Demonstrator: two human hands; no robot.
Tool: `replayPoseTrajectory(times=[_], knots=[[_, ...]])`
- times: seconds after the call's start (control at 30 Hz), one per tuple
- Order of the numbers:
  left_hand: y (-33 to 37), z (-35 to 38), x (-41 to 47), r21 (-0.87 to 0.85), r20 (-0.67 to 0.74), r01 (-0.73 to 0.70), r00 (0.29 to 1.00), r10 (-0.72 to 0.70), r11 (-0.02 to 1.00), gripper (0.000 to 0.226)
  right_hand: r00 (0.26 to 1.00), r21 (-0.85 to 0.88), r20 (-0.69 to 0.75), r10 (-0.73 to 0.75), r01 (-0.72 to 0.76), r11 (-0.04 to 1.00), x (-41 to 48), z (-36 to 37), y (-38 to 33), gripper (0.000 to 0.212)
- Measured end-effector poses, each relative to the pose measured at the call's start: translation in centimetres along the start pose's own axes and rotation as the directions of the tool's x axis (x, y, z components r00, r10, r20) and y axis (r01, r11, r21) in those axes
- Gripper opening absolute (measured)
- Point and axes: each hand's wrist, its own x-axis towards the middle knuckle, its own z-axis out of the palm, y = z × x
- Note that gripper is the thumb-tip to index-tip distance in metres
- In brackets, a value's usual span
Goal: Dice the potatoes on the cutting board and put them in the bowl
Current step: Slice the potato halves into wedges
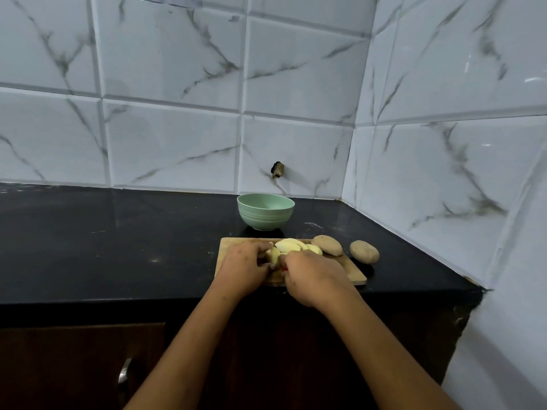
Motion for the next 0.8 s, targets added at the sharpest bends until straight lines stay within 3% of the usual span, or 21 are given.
replayPoseTrajectory(times=[0.37, 0.6, 0.8], knots=[[0.9, 0.2, -1.0, 0.047, -0.129, 0.003, 0.992, 0.003, 0.999, 0.026, 0.999, -0.083, -0.040, 0.027, -0.030, 0.996, -3.2, 0.3, -0.7, 0.029], [0.5, 0.3, -0.7, 0.021, -0.155, 0.059, 0.986, -0.055, 0.998, 0.035, 0.999, -0.230, -0.042, -0.012, 0.002, 0.973, -3.3, 0.6, -2.9, 0.027], [0.3, 0.2, -0.5, -0.004, -0.166, 0.091, 0.982, -0.091, 0.996, 0.031, 0.996, -0.051, -0.051, 0.068, -0.071, 0.996, -1.8, 0.5, -0.7, 0.024]])
